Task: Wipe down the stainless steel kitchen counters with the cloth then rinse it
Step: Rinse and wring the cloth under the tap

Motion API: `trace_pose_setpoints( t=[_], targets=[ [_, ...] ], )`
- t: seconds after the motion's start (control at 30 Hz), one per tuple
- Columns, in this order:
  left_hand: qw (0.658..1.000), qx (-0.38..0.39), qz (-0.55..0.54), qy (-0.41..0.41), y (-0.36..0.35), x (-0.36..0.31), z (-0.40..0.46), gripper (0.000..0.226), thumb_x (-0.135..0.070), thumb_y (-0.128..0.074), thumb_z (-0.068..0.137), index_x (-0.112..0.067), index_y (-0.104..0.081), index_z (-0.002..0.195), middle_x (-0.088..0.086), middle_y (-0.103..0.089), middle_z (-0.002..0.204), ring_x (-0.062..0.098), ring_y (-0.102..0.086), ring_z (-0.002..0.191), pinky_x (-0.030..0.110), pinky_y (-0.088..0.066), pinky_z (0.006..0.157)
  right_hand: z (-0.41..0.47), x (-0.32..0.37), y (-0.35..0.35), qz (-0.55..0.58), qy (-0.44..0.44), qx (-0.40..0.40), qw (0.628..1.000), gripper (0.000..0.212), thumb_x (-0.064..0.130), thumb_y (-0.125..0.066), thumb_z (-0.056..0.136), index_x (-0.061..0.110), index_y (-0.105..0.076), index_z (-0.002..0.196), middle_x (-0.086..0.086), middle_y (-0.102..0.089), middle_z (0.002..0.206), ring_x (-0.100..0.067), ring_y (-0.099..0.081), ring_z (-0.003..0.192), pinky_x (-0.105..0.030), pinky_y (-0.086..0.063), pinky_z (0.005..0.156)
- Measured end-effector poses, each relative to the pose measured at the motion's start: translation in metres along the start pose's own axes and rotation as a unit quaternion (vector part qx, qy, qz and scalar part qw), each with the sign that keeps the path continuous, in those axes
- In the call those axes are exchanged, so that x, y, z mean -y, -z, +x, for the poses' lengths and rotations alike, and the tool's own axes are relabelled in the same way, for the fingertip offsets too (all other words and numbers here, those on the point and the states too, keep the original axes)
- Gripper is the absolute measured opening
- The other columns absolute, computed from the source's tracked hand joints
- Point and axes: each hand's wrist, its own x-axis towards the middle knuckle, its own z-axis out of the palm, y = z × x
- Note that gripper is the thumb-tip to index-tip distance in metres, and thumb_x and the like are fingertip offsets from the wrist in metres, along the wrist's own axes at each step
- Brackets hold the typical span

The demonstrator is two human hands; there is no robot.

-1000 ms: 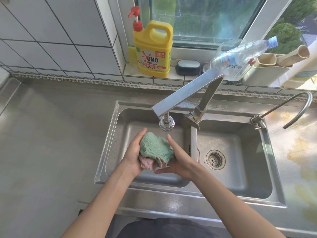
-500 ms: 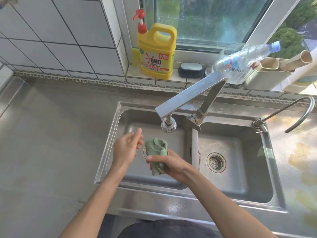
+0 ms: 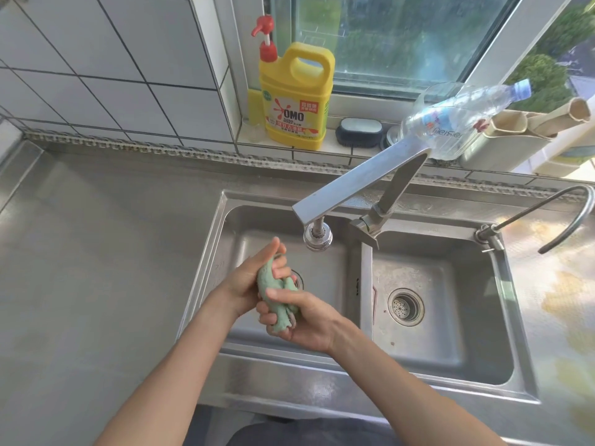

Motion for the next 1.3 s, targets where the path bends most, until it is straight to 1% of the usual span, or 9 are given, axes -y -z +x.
trace_pose_setpoints(
  t=[0.1, 0.23, 0.3, 0.37, 0.6, 0.87, 1.0, 1.17, 1.3],
  targets=[
    [0.994, -0.099, 0.054, 0.007, 0.005, 0.003, 0.009, 0.051, -0.041, -0.101, 0.064, -0.022, -0.056, 0.080, -0.006, -0.039, 0.061, 0.008, -0.045, 0.050, 0.028, -0.054, 0.068, 0.003, 0.001, 0.006, -0.182, -0.017, -0.106, 0.977, 0.022, 0.012, -0.074, 0.084, 0.019, -0.054, 0.084, 0.001, -0.051, 0.066, -0.012, -0.045, 0.054, -0.023, -0.025, 0.046],
    [0.968, -0.235, 0.081, 0.024, 0.012, 0.011, 0.033, 0.028, -0.028, -0.078, 0.094, -0.019, -0.051, 0.094, -0.006, -0.038, 0.054, 0.008, -0.040, 0.042, 0.025, -0.051, 0.051, 0.025, 0.000, 0.013, -0.428, -0.018, -0.223, 0.876, 0.014, 0.011, -0.058, 0.084, 0.019, -0.047, 0.080, -0.001, -0.048, 0.065, -0.012, -0.038, 0.042, -0.019, -0.024, 0.037],
    [0.945, -0.300, 0.132, 0.017, 0.015, 0.016, 0.046, 0.019, -0.024, -0.069, 0.102, -0.015, -0.054, 0.095, -0.004, -0.041, 0.053, 0.008, -0.041, 0.038, 0.023, -0.049, 0.048, 0.039, 0.001, 0.018, -0.550, -0.008, -0.243, 0.799, 0.005, 0.008, -0.050, 0.086, 0.013, -0.052, 0.087, -0.009, -0.057, 0.077, -0.024, -0.052, 0.055, -0.018, -0.035, 0.035],
    [0.916, -0.351, 0.196, 0.002, 0.018, 0.021, 0.058, 0.018, -0.020, -0.063, 0.105, -0.012, -0.058, 0.090, 0.001, -0.046, 0.058, 0.010, -0.044, 0.038, 0.022, -0.047, 0.048, 0.050, 0.001, 0.024, -0.636, -0.034, -0.260, 0.726, 0.025, 0.012, -0.049, 0.091, 0.006, -0.056, 0.115, -0.017, -0.067, 0.105, -0.037, -0.065, 0.089, -0.021, -0.049, 0.061],
    [0.835, -0.377, 0.399, 0.026, 0.033, 0.027, 0.085, 0.024, -0.001, -0.053, 0.099, 0.006, -0.073, 0.111, 0.025, -0.072, 0.103, 0.032, -0.061, 0.089, 0.033, -0.041, 0.077, 0.061, 0.002, 0.034, -0.789, -0.072, -0.257, 0.554, 0.031, 0.014, -0.045, 0.096, 0.010, -0.058, 0.124, -0.013, -0.065, 0.123, -0.036, -0.065, 0.108, -0.038, -0.044, 0.074],
    [0.782, -0.386, 0.473, 0.120, 0.036, 0.043, 0.085, 0.027, -0.003, -0.054, 0.098, 0.008, -0.073, 0.114, 0.027, -0.073, 0.122, 0.041, -0.071, 0.113, 0.044, -0.057, 0.082, 0.060, -0.007, 0.036, -0.863, -0.108, -0.204, 0.449, 0.032, 0.010, -0.047, 0.096, 0.012, -0.062, 0.125, -0.009, -0.065, 0.127, -0.031, -0.066, 0.112, -0.038, -0.046, 0.074],
    [0.794, -0.383, 0.455, 0.126, 0.035, 0.047, 0.076, 0.028, -0.005, -0.054, 0.098, 0.010, -0.072, 0.111, 0.029, -0.073, 0.118, 0.038, -0.072, 0.101, 0.035, -0.047, 0.073, 0.055, -0.006, 0.039, -0.882, -0.105, -0.172, 0.427, 0.032, 0.008, -0.048, 0.096, 0.013, -0.062, 0.124, -0.010, -0.065, 0.124, -0.032, -0.065, 0.110, -0.039, -0.046, 0.074],
    [0.863, -0.400, 0.305, 0.050, 0.023, 0.030, 0.068, 0.033, -0.036, -0.063, 0.104, -0.008, -0.064, 0.087, 0.016, -0.066, 0.087, 0.028, -0.061, 0.084, 0.041, -0.054, 0.083, 0.040, 0.007, 0.042, -0.816, -0.026, -0.274, 0.508, 0.040, 0.020, -0.064, 0.088, 0.008, -0.046, 0.121, -0.010, -0.065, 0.113, -0.038, -0.068, 0.099, -0.037, -0.040, 0.066],
    [0.940, -0.326, 0.087, 0.055, 0.003, 0.011, 0.043, 0.035, -0.044, -0.068, 0.100, -0.013, -0.059, 0.087, 0.002, -0.066, 0.068, 0.019, -0.066, 0.063, 0.035, -0.056, 0.073, 0.024, 0.001, 0.033, -0.837, 0.097, -0.313, 0.437, 0.045, 0.030, -0.067, 0.090, 0.012, -0.037, 0.119, -0.009, -0.066, 0.104, -0.040, -0.070, 0.086, -0.037, -0.031, 0.056]
  ],
)
